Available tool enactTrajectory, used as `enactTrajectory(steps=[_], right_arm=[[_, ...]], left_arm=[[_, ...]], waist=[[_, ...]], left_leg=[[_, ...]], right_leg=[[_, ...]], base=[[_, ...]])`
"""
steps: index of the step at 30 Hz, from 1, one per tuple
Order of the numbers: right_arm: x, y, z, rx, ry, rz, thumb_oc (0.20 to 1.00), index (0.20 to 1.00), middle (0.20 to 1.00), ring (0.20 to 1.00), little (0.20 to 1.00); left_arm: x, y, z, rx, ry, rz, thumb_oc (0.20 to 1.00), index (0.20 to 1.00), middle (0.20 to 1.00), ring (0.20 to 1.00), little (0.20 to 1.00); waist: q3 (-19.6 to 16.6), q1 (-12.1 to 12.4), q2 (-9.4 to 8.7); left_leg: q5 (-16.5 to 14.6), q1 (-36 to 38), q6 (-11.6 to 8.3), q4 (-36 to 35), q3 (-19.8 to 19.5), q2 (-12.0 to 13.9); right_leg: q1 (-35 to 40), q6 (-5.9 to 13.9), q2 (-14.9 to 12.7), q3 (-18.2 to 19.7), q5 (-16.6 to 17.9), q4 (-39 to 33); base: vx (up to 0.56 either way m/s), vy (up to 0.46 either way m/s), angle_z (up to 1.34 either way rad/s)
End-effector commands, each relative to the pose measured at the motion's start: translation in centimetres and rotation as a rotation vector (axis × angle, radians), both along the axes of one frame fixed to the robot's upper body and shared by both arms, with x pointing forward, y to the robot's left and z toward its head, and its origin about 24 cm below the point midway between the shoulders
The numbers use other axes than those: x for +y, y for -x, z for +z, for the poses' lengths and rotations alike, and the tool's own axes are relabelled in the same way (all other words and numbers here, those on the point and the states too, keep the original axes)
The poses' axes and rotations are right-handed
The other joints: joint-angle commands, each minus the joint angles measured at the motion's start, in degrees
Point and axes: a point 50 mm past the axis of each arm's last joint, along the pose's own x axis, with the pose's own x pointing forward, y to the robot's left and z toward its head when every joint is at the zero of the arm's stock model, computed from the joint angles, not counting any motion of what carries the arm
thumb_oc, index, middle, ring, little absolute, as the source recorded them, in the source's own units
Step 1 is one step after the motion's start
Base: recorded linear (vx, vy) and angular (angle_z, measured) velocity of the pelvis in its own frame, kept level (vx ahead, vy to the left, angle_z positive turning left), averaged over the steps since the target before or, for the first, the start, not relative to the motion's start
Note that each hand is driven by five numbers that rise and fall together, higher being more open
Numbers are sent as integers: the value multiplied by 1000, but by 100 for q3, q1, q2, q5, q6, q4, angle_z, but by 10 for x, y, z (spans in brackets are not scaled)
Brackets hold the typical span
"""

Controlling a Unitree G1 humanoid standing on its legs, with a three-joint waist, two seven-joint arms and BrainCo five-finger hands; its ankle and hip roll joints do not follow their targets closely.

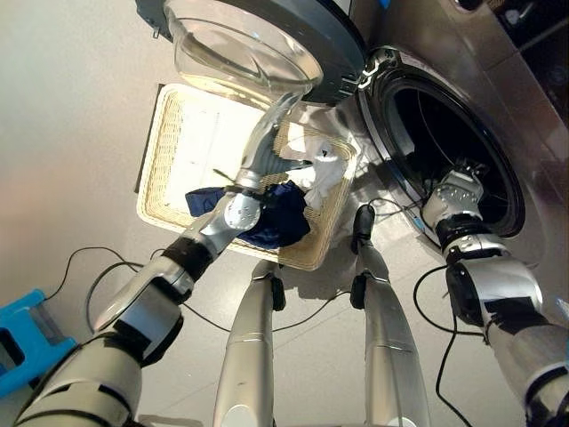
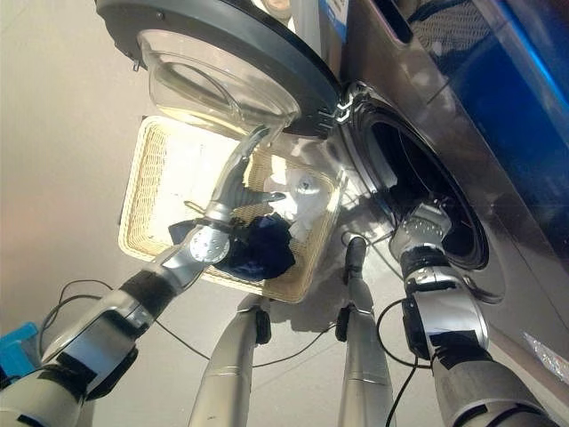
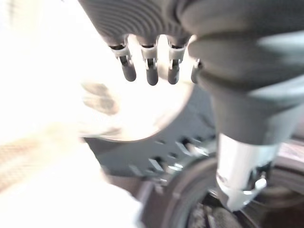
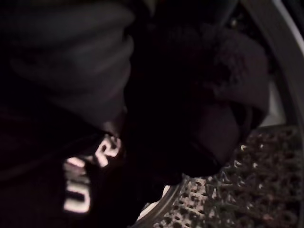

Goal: Put the clothes into the washing machine.

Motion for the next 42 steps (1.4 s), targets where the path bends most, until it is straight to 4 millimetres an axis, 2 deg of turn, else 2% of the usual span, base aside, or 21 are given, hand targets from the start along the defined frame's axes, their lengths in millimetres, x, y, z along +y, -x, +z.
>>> enactTrajectory(steps=[1,6,8,11,12,13,14,15,18,19,22,25,26,27,28,29,31,33,38,42], right_arm=[[-24,13,19,56,148,-98,200,200,200,200,200],[-26,13,43,81,268,-112,200,200,200,200,200],[-28,15,46,31,254,-121,200,200,200,200,200],[-31,21,47,-96,126,-163,200,200,200,200,200],[-32,23,47,-123,67,-176,432,432,432,432,432],[-32,23,47,-121,45,-178,1000,1000,1000,1000,1000],[-32,23,47,-118,42,-181,1000,1000,1000,1000,1000],[-31,23,52,-94,49,-195,1000,1000,1000,1000,1000],[-33,23,60,106,147,-234,1000,1000,1000,1000,1000],[-33,23,60,106,147,-234,1000,1000,1000,1000,1000],[-30,25,73,408,413,-407,1000,1000,1000,1000,1000],[-28,25,73,487,474,-453,1000,1000,1000,1000,1000],[-27,23,69,610,569,-509,1000,1000,1000,1000,1000],[-27,22,68,655,614,-533,1000,1000,1000,1000,1000],[-27,22,69,664,633,-534,1000,1000,1000,1000,1000],[-25,20,65,680,663,-515,1000,1000,1000,1000,1000],[-24,20,65,680,665,-515,1000,1000,1000,1000,1000],[-19,17,58,708,700,-507,1000,1000,1000,1000,1000],[-3,14,56,678,738,-489,1000,1000,1000,1000,1000],[6,12,57,593,684,-423,1000,1000,1000,1000,1000]], left_arm=[[7,3,11,-69,34,-16,1000,1000,1000,1000,1000],[13,6,6,-55,37,-18,1000,1000,1000,1000,1000],[14,7,4,-54,39,-21,1000,1000,1000,1000,1000],[14,9,-3,-42,0,-14,1000,1000,1000,1000,1000],[15,8,-4,-39,-34,0,1000,1000,1000,1000,1000],[15,7,-6,-31,-60,11,1000,1000,1000,1000,1000],[14,7,-7,-26,-73,15,1000,1000,1000,1000,1000],[16,2,-14,27,-160,53,1000,1000,1000,1000,1000],[25,-3,-27,114,-256,137,1000,1000,1000,1000,1000],[25,-3,-27,114,-256,137,1000,1000,1000,1000,1000],[38,-10,-43,264,-328,236,1000,1000,1000,1000,1000],[42,-10,-49,318,-354,256,1000,1000,1000,1000,1000],[47,-12,-57,430,-415,268,1000,1000,1000,1000,1000],[47,-13,-61,486,-451,263,1000,1000,1000,1000,1000],[47,-13,-62,509,-464,261,1000,1000,1000,1000,1000],[47,-13,-69,626,-520,252,1000,1000,1000,1000,1000],[48,-14,-69,640,-526,255,1000,1000,1000,1000,1000],[47,-13,-77,768,-570,246,1000,1000,1000,1000,1000],[41,-14,-76,823,-639,267,1000,1000,1000,1000,1000],[39,-19,-72,844,-686,310,1000,1000,1000,1000,1000]], waist=[[-61,-25,252],[-61,21,314],[-61,33,331],[-61,44,370],[-61,36,382],[-61,30,387],[-61,32,388],[-61,30,404],[-61,7,418],[-61,7,418],[-61,-8,426],[-61,-11,426],[-61,-24,419],[-61,-23,437],[-61,-24,444],[-61,-30,473],[-61,-27,476],[-61,-57,500],[-61,-86,509],[-61,-123,462]], left_leg=[[155,-82,-4,-394,-193,-563],[188,-153,7,-429,-214,-559],[193,-152,7,-449,-214,-559],[128,-55,-15,-453,-250,-577],[189,-96,-15,-486,-251,-569],[194,-93,-16,-499,-248,-565],[198,-89,-16,-510,-250,-566],[212,-71,-13,-548,-241,-566],[209,14,-29,-617,-189,-551],[209,14,-29,-617,-189,-551],[289,-52,-4,-667,-163,-540],[257,-7,-2,-683,-153,-539],[310,-62,24,-726,-130,-537],[321,-68,25,-739,-111,-537],[335,-90,29,-741,-104,-537],[339,-60,55,-783,-84,-544],[347,-77,57,-784,-83,-543],[307,-16,60,-800,-59,-560],[328,-53,57,-819,-41,-581],[389,-131,58,-847,-9,-559]], right_leg=[[-54,637,-83,-467,-795,1022],[-158,625,-99,-471,-775,1022],[-160,623,-103,-481,-782,1012],[-85,640,-89,-454,-876,1060],[-124,634,-88,-459,-814,1033],[-121,635,-86,-458,-811,1026],[-118,635,-85,-458,-806,1019],[-106,629,-81,-457,-787,984],[-29,638,-70,-453,-805,922],[-29,638,-70,-453,-805,922],[-92,624,-50,-451,-723,853],[-57,641,-44,-445,-761,856],[-105,636,-28,-453,-702,791],[-104,647,-24,-461,-695,773],[-119,651,-23,-467,-672,752],[-89,658,-13,-474,-689,724],[-102,657,-11,-476,-678,717],[-50,681,-4,-468,-725,714],[-60,689,17,-448,-686,646],[-128,684,45,-439,-630,622]], base=[[7,-51,12],[-3,-22,9],[-5,-8,2],[0,0,0],[0,0,0],[0,0,0],[0,0,0],[14,6,3],[2,16,3],[1,19,3],[-7,11,1],[9,6,2],[0,0,0],[0,0,0],[-13,-8,8],[-13,-4,9],[-4,-1,3],[0,0,0],[0,0,0],[0,0,0]])
